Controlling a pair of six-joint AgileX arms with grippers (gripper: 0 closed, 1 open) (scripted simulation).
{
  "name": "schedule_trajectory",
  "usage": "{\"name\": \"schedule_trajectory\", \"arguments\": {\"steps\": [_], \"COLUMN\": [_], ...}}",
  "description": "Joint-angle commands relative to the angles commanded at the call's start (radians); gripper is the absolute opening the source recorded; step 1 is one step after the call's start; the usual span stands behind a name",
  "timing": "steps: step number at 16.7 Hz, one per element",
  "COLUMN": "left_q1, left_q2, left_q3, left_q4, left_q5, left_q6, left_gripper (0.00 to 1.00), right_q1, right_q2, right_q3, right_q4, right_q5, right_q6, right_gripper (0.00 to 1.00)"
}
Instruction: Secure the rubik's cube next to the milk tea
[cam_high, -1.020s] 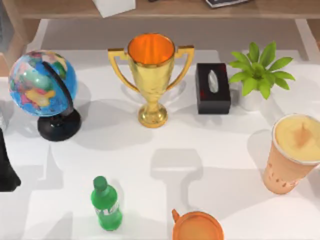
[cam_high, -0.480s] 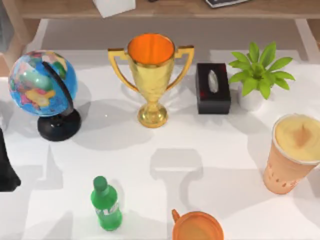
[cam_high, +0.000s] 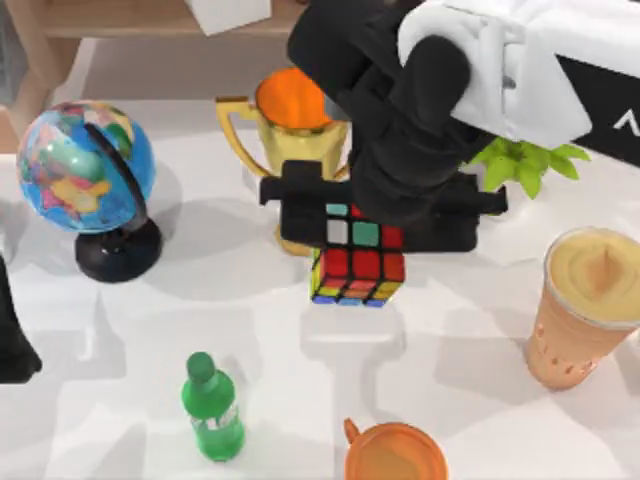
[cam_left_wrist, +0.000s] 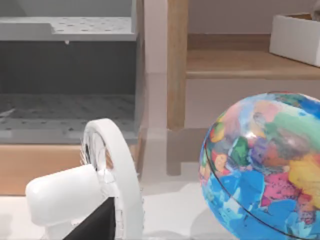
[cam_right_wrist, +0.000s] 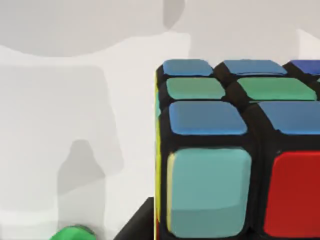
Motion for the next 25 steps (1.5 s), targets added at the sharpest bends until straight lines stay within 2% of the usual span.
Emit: {"name": "schedule_trajectory", "arguments": {"steps": [5, 25], "left_q1": [0.000, 0.000], "left_q2": [0.000, 0.000], "left_q3": [0.000, 0.000], "left_q4": [0.000, 0.000], "left_q5": [0.000, 0.000], "left_q6": [0.000, 0.000], "left_gripper": [1.00, 1.00], "right_q1": [-0.049, -0.029], "right_q2": [0.116, 0.101], "right_q3": [-0.068, -0.055], "right_q4": [-0.094, -0.045], "right_q5": [-0.040, -0.050], "right_q6": [-0.013, -0.009], "right_gripper": [0.00, 0.00]}}
